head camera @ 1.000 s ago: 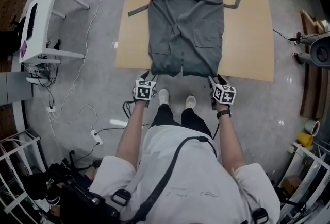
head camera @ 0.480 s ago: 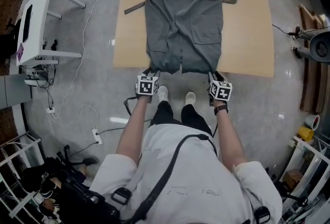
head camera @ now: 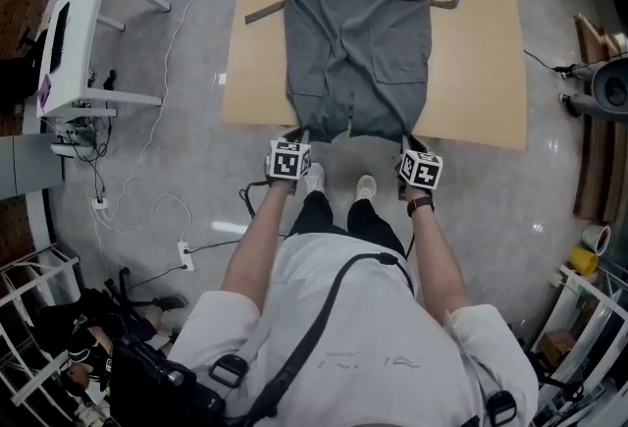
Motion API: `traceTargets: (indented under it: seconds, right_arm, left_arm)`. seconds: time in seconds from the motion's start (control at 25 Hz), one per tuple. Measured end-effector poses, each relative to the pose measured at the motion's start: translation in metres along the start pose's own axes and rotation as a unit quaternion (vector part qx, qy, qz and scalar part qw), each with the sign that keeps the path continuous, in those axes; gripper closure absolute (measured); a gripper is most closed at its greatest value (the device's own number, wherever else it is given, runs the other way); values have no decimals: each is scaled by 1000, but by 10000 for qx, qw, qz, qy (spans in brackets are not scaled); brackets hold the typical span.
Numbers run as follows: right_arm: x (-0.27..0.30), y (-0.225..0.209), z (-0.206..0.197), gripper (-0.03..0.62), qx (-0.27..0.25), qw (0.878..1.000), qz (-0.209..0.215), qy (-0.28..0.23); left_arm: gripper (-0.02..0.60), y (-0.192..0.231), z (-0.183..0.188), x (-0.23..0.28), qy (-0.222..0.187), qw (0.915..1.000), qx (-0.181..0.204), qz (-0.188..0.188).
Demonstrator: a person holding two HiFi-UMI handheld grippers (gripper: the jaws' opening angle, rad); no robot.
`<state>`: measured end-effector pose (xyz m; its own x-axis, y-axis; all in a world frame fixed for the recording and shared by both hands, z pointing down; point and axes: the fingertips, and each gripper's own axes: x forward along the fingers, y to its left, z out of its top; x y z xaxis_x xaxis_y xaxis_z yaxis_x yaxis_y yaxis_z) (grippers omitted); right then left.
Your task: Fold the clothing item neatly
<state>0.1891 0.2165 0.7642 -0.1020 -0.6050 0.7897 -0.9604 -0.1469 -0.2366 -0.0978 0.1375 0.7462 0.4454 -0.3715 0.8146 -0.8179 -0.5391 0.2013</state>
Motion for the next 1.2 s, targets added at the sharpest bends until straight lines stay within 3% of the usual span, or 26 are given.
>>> traceTargets:
  seconds: [0.68, 0.92, 1.2]
  right_arm:
    - [-58, 59, 60, 572, -377, 9890, 1274, -650]
    - [-80, 73, 90, 572, -906, 9794, 1541, -936]
    - [-98, 72, 141, 572, -875, 9685, 1900, -1350]
  left_arm:
    - [565, -48, 60, -64, -839, 9903, -533, -973]
    - [565, -69, 97, -90, -1271, 9842, -500, -1124]
    - [566, -84, 143, -111, -1689, 9778, -533, -1117]
